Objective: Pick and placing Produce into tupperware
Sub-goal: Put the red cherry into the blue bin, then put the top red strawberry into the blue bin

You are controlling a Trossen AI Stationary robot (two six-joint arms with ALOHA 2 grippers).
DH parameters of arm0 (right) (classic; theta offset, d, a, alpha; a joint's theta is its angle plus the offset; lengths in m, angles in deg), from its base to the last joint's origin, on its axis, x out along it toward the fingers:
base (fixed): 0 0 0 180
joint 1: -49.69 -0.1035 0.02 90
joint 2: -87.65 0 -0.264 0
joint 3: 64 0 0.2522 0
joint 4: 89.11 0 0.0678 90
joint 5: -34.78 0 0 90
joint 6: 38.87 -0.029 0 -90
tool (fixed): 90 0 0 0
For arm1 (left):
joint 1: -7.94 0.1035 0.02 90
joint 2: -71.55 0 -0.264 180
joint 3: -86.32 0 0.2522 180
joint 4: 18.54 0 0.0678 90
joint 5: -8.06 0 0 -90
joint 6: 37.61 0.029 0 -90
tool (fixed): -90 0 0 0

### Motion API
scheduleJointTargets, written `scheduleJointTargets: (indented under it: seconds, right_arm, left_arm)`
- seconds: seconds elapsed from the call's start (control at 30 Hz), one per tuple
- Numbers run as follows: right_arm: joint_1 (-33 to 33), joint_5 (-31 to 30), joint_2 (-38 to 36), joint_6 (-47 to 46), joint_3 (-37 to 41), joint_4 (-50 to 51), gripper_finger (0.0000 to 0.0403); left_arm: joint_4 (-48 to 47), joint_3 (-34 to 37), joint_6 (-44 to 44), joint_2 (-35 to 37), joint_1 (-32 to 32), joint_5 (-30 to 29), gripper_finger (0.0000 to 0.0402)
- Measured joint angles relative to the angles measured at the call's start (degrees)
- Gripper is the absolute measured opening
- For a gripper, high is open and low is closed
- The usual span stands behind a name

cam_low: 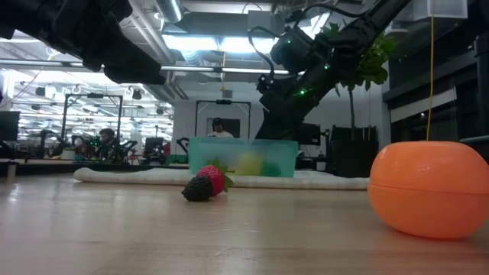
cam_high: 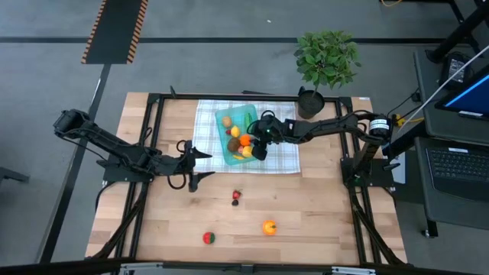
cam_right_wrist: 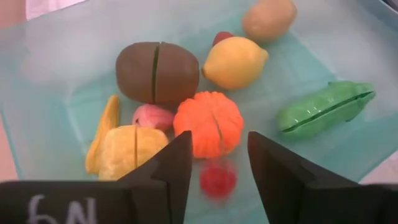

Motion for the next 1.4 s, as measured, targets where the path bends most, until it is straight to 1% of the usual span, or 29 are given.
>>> scheduleJointTargets:
  seconds: [0.27,0.37,0.43,0.5,0.57,0.67,0.77,0.87,0.9,1.1,1.2,1.3,1.4]
  right_arm:
    - [0.0,0.1,-1.5,0.0,0.0,-0.7,0.0197]
    - [0.0,2.1,-4.5,-2.3,0.0,-0.6,0.0201]
    - [0.0,3.3,-7.2,-4.5,0.0,1.7,0.0200]
    - [-0.2,4.7,-10.1,-2.5,0.0,6.9,0.0196]
    - [-1.3,4.7,-12.9,-1.8,2.0,8.3,0.0192]
    - [-4.2,3.0,-17.5,-1.9,8.1,2.5,0.0190]
    - [-7.6,1.3,-22.4,0.2,15.5,-7.7,0.0189]
    - [-11.1,0.9,-26.3,1.8,21.8,-18.0,0.0189]
    - [-12.1,1.0,-27.4,1.8,23.5,-20.0,0.0189]
    - [-17.1,0.8,-31.2,1.8,30.9,-25.0,0.0189]
    - [-19.3,-2.1,-31.5,1.6,34.0,-29.7,0.0189]
    - [-20.9,-6.2,-31.5,1.6,36.3,-33.0,0.0189]
    - [-22.0,-6.8,-31.5,1.7,37.3,-34.9,0.0189]
  left_arm:
    - [0.0,0.0,0.0,0.0,0.0,0.0,0.0291]
    - [0.0,0.0,0.0,0.0,0.0,0.0,0.0291]
    - [0.0,0.0,0.0,0.0,0.0,0.0,0.0291]
    - [0.0,0.0,0.0,0.0,0.0,0.0,0.0291]
    - [0.1,0.0,0.0,0.0,0.0,0.0,0.0291]
    - [0.1,0.0,0.0,0.0,0.0,0.0,0.0291]
    - [0.4,0.0,-0.1,0.0,-0.1,0.0,0.0291]
    - [0.4,0.0,-0.1,0.0,0.0,0.0,0.0291]
    - [0.4,0.0,-0.1,0.0,0.0,0.0,0.0291]
    - [0.4,0.0,0.0,0.0,0.0,-0.5,0.0291]
    - [0.2,0.0,-0.4,0.0,-0.3,0.0,0.0291]
    - [0.3,0.0,-0.4,0.0,-1.0,2.6,0.0291]
    - [0.4,0.0,-0.7,0.0,-1.6,6.1,0.0291]
